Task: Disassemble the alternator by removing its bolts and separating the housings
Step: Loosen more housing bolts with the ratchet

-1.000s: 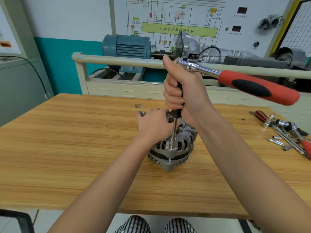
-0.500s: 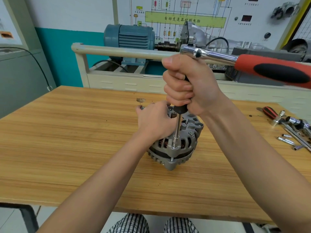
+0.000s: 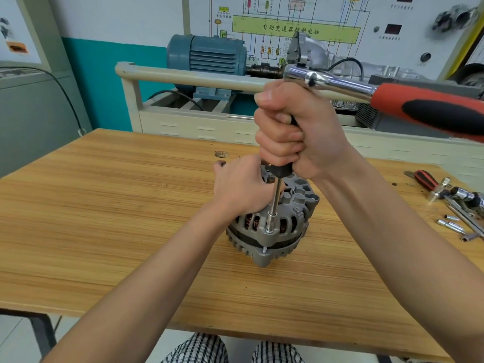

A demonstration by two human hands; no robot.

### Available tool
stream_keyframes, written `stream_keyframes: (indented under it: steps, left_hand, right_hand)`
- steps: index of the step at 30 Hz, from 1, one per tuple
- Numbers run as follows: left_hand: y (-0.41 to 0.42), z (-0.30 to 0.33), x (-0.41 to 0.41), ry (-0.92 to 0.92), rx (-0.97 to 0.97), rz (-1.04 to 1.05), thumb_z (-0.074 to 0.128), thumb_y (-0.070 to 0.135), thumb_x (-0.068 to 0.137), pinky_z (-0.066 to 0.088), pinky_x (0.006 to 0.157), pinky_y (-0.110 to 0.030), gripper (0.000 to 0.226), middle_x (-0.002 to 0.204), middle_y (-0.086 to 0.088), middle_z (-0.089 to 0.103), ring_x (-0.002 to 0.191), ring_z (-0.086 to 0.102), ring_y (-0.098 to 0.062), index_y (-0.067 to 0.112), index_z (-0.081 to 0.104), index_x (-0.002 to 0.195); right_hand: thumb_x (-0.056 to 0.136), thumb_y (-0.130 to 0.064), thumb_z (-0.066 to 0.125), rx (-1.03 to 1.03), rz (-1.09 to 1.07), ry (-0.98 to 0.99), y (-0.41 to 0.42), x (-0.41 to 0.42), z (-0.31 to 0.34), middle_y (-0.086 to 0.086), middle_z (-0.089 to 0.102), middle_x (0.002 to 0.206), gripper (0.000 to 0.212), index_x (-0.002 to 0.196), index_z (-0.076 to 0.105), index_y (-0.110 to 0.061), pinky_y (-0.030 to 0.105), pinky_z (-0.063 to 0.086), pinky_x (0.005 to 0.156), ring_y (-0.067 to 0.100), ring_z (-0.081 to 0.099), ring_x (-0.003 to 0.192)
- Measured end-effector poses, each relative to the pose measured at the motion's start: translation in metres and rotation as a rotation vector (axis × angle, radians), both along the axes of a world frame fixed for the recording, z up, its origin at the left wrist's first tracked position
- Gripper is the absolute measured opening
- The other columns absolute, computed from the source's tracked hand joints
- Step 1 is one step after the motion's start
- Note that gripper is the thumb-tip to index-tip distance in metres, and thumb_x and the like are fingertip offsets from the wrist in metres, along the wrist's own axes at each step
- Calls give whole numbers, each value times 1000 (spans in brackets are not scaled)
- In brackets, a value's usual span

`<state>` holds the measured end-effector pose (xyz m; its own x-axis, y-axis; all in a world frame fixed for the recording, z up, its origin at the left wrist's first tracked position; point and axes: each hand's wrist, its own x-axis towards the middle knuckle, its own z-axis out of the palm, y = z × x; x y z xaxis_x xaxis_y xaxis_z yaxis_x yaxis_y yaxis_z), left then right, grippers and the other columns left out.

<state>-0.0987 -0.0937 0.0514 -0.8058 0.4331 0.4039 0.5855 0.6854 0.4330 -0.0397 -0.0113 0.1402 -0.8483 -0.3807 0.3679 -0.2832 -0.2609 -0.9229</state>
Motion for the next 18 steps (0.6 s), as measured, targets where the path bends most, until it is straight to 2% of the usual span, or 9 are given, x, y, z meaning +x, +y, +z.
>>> stream_keyframes:
  steps: [5,11,13,15,18]
  left_hand:
    - [-1,1,-2,-2,5,-22,37,54,61,36,84,-41,31,57,9,45,63,43,-5,23,35,59]
    - [-1,1,-4,-36,10,-30,42,55,63,35,95,-45,32,60,11,46,71,47,-12,23,40,63]
    - [0,0,-8,-59,11,-27,47,58,69,33,101,-47,42,62,12,46,76,48,-14,17,49,76]
    - [0,-2,-9,-72,10,-23,54,57,77,31,104,-47,47,71,10,50,82,49,-16,16,60,99]
    - [1,-1,-8,-73,7,-12,55,57,81,28,106,-45,49,81,7,54,95,56,-20,18,61,109]
  right_hand:
    - [84,-9,41,8,27,11,0,-2,0,-8,30,34,42,43,41,-19,6,22,37,4,20,26]
    - [87,-10,41,11,-10,40,0,-2,0,-8,30,35,43,45,41,-19,8,22,36,5,20,27]
    - [89,-12,42,-23,-66,41,3,-1,-2,-8,30,36,43,47,39,-17,9,23,35,5,22,28]
    - [92,-14,43,-76,-132,34,7,1,-3,-7,31,37,43,48,39,-16,12,25,34,6,24,28]
    - [95,-19,44,-79,-225,44,10,8,-5,-4,35,41,42,53,42,-16,17,30,37,8,31,32]
